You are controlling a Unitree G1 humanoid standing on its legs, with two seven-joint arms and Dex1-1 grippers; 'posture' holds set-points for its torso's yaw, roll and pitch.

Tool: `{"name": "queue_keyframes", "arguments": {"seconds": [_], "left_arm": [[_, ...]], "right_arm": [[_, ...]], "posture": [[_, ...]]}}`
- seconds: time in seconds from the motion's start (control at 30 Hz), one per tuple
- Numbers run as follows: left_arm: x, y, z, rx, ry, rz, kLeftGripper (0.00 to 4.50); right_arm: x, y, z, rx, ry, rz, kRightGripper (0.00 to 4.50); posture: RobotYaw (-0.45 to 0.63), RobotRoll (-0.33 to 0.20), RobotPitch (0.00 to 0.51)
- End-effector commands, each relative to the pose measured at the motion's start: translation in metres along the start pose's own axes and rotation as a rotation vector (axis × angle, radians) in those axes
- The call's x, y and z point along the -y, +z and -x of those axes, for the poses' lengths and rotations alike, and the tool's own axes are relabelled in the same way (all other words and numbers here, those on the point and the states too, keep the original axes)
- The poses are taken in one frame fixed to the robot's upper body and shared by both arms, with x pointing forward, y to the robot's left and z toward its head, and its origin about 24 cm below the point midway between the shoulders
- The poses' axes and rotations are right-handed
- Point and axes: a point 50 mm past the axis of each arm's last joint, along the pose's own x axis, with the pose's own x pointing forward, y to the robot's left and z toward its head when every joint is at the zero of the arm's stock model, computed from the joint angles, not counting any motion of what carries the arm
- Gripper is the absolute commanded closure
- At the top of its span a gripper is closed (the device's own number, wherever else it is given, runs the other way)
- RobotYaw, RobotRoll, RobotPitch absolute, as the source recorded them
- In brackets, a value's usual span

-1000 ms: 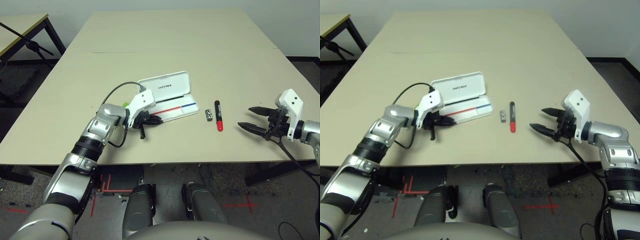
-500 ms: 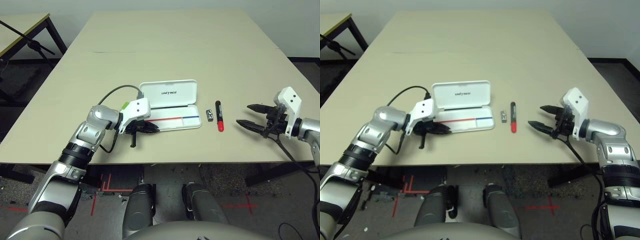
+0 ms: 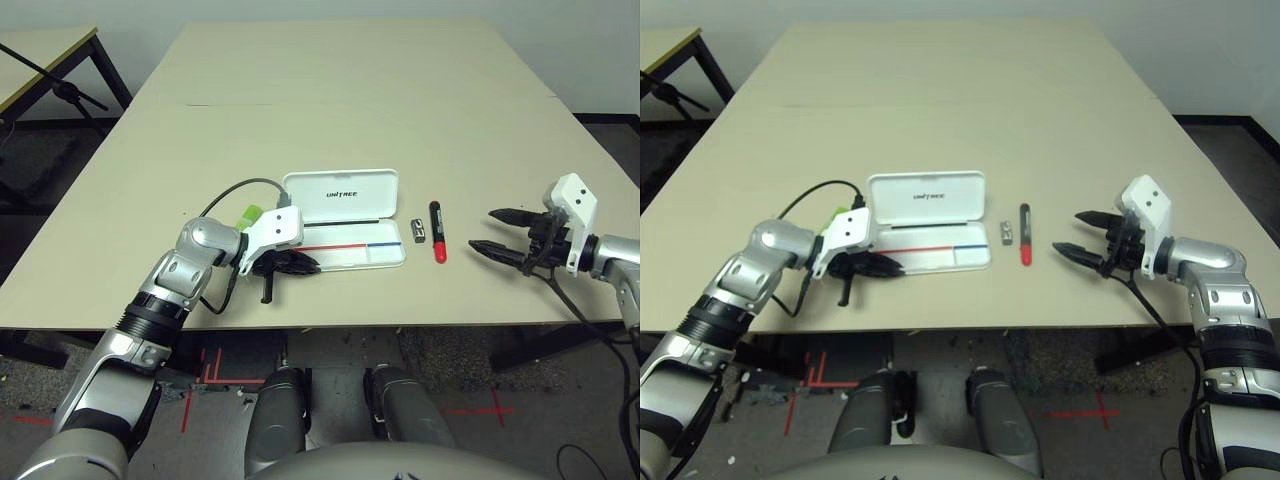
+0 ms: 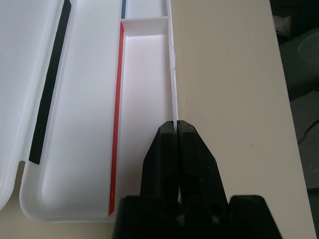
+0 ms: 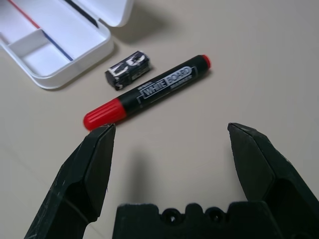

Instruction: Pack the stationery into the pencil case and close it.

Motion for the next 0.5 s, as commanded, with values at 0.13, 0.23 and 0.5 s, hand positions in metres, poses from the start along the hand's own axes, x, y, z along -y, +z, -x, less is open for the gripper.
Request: {"name": "queue_keyframes", "arguments": {"seconds": [0.13,0.23,0.5], "left_arm": [[-0.0029,-0.0037,-0.0020,-0.009,0.026,-0.020,4.27],[-0.0042,-0.0033,-0.0017,-0.002,0.039,-0.021,3.41],[-0.0008,0.0045,0.0068,0.037,0.040,-0.015,0.18]], "right_arm": [[-0.0040,-0.0029,0.0009,-0.024,0.028,-0.003,0.00],[-0.0041,-0.0040,0.0009,-0.030,0.028,-0.001,0.00],[-0.0025,-0.0058,-0.0024,-0.036,0.022,0.001,0.00]], "posture": [[-0.14,0.000,0.081],[-0.14,0.000,0.081],[-0.12,0.000,0.083]]}}
